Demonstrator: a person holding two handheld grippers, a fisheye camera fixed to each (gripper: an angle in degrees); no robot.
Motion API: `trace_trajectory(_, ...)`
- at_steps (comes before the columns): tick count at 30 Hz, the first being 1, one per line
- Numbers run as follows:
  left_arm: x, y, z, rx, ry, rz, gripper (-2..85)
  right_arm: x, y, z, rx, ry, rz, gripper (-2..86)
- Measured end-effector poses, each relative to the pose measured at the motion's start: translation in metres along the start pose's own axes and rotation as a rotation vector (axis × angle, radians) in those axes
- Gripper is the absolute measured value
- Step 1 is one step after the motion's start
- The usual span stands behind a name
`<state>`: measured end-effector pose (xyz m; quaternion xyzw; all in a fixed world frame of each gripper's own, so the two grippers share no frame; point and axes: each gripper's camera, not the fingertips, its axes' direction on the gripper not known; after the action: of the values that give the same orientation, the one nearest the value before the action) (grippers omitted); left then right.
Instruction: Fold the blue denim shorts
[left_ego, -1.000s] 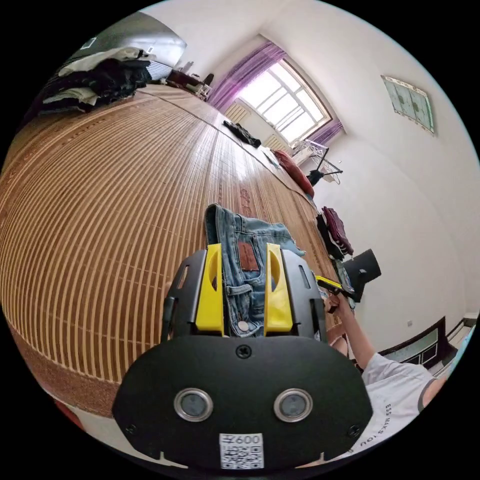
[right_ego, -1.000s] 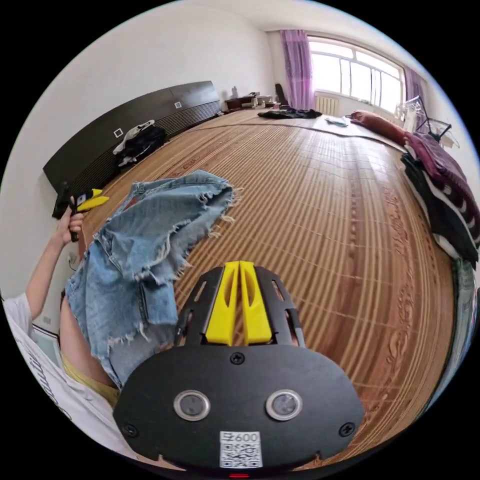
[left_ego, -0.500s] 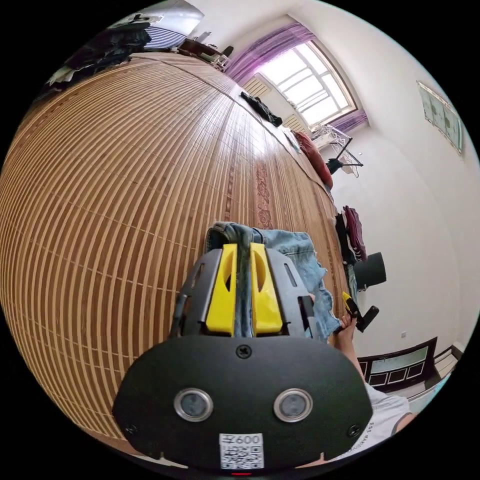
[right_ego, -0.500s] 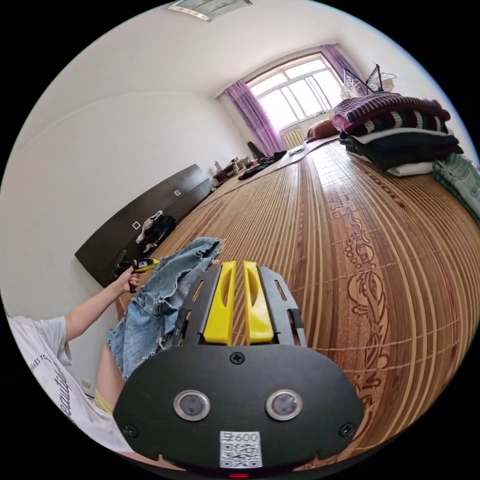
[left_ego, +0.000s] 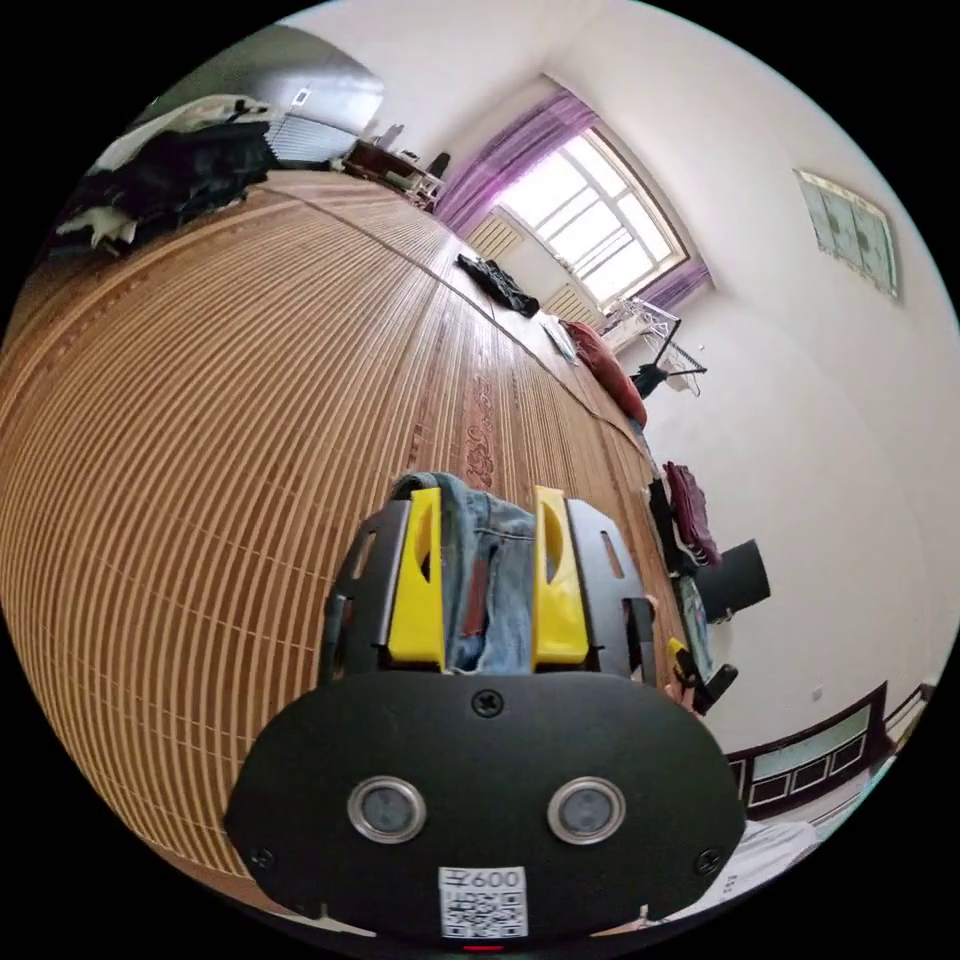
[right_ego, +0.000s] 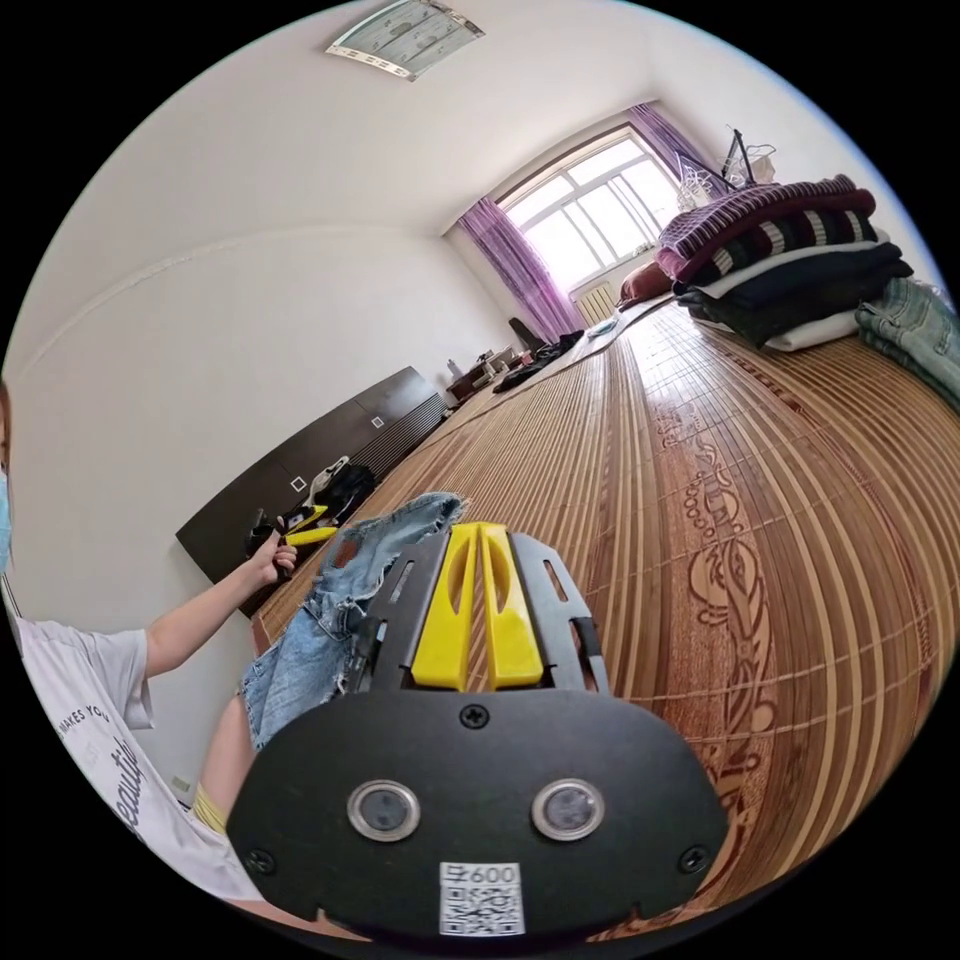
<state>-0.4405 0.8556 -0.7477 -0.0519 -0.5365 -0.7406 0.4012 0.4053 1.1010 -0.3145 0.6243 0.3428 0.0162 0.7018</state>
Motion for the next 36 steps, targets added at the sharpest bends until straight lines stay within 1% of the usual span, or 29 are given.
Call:
trace_trajectory(3,-0.009,0.029,-0.018,0.026,-0.005,-0.011,16.4,0.010,-0.003,-0.003,0.006,-0.008,0.006,-0.9)
trace_trajectory(5,-0.009,0.047,-0.026,-0.032,-0.014,0.025,16.7,0.016,-0.006,-0.003,0.002,-0.011,0.008,-0.9)
trace_trajectory(7,-0.005,0.076,-0.039,-0.127,-0.036,0.084,17.5,0.019,-0.010,-0.004,0.001,-0.011,0.005,-0.9)
trace_trajectory(10,-0.004,0.111,-0.063,-0.182,-0.086,0.130,18.3,0.022,-0.016,-0.007,0.009,-0.005,-0.011,-0.8)
trace_trajectory(13,-0.018,0.128,-0.090,-0.183,-0.066,0.083,17.8,0.029,-0.019,-0.012,0.008,-0.032,0.018,-0.9)
trace_trajectory(16,-0.027,0.131,-0.124,-0.078,0.023,0.059,14.9,0.036,-0.014,-0.015,-0.029,-0.051,0.111,-0.8)
trace_trajectory(18,-0.030,0.124,-0.131,-0.091,0.031,0.034,14.4,0.049,-0.005,-0.011,-0.101,-0.082,0.239,-0.9)
trace_trajectory(19,-0.031,0.117,-0.126,-0.142,0.039,0.024,14.6,0.052,-0.004,-0.009,-0.126,-0.093,0.261,-0.9)
trace_trajectory(20,-0.031,0.114,-0.123,-0.169,0.041,0.022,14.8,0.053,-0.004,-0.007,-0.153,-0.111,0.267,-0.9)
trace_trajectory(24,-0.035,0.095,-0.089,-0.363,0.085,0.020,16.2,0.059,-0.016,-0.014,-0.135,-0.141,0.248,-0.9)
trace_trajectory(25,-0.035,0.092,-0.085,-0.378,0.073,0.015,17.1,0.061,-0.017,-0.015,-0.135,-0.152,0.252,-0.9)
trace_trajectory(28,-0.039,0.084,-0.089,-0.349,0.097,-0.018,18.5,0.068,-0.026,-0.013,-0.147,-0.184,0.245,-0.9)
trace_trajectory(30,-0.044,0.079,-0.093,-0.335,0.082,-0.032,19.3,0.072,-0.036,0.000,-0.209,-0.184,0.247,-0.9)
trace_trajectory(33,-0.050,0.075,-0.088,-0.373,0.045,-0.033,19.9,0.074,-0.049,0.017,-0.289,-0.140,0.249,-0.9)
trace_trajectory(36,-0.054,0.080,-0.077,-0.377,0.128,-0.031,20.0,0.079,-0.054,0.016,-0.290,-0.155,0.251,-0.9)
